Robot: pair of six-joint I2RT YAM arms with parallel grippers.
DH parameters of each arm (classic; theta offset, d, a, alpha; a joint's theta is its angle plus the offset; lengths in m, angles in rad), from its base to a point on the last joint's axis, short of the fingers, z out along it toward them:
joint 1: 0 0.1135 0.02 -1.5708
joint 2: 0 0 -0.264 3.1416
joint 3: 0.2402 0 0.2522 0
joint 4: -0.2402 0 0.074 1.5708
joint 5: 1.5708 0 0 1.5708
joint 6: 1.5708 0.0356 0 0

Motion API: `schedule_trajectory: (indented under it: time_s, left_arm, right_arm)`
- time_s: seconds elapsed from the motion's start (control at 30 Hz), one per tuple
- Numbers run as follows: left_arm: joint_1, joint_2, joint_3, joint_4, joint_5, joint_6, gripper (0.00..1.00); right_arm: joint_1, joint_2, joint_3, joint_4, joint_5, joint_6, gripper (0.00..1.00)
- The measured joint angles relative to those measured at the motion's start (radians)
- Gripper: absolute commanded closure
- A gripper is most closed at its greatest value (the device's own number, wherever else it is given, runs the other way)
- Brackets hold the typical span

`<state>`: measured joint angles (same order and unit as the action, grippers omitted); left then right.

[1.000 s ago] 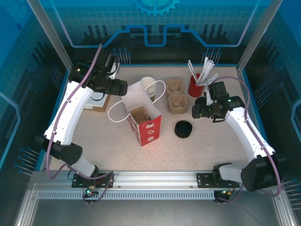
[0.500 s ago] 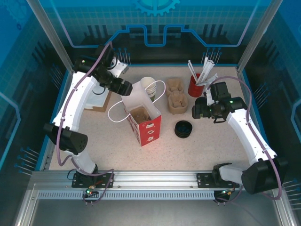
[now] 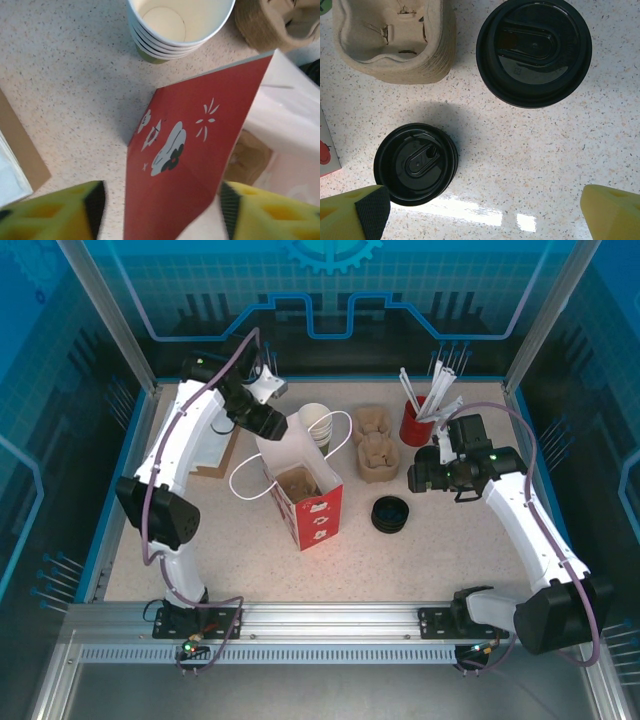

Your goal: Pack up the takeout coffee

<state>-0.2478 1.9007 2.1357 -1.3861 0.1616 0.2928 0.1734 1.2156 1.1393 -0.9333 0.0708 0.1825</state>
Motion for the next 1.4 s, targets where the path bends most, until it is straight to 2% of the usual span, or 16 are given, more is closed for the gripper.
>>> schedule_trajectory:
  time_s: [0.07,0.17,0.33,0.7,0.8,0.93,1.07,1.4]
  left_arm:
    - [0.0,0.005,0.0,0.0,0.002,0.006,0.68]
    - [0.0,0.004,0.002,0.0,0.005,-0.003,0.79]
    - [0.0,-0.01,-0.016,0.009,0.014,-0.045,0.83]
    - [-0.041,-0.163,-0.214,0.068,0.042,-0.156,0.83]
    - [-0.055,-0.166,-0.226,0.086,0.047,-0.164,0.75]
    - [-0.056,-0.164,-0.224,0.094,0.045,-0.17,0.55]
    - [-0.055,-0.151,-0.184,0.095,0.029,-0.18,0.39]
    - [-0.055,-0.23,-0.158,0.114,-0.016,-0.224,0.21]
  right_arm:
    - [0.0,0.0,0.0,0.0,0.0,-0.001,0.0]
    - [-0.005,0.001,0.0,0.0,0.004,0.0,0.0]
    - [-0.038,0.046,0.013,-0.01,0.012,0.0,0.0]
    - [-0.07,0.22,0.063,0.016,0.031,0.009,0.0]
    - [-0.07,0.263,0.074,0.033,0.042,0.015,0.0]
    - [-0.072,0.315,0.108,0.046,0.054,0.019,0.0]
    - [-0.074,0.359,0.136,0.062,0.057,0.02,0.0]
    - [-0.08,0.431,0.19,0.066,0.064,0.023,0.0]
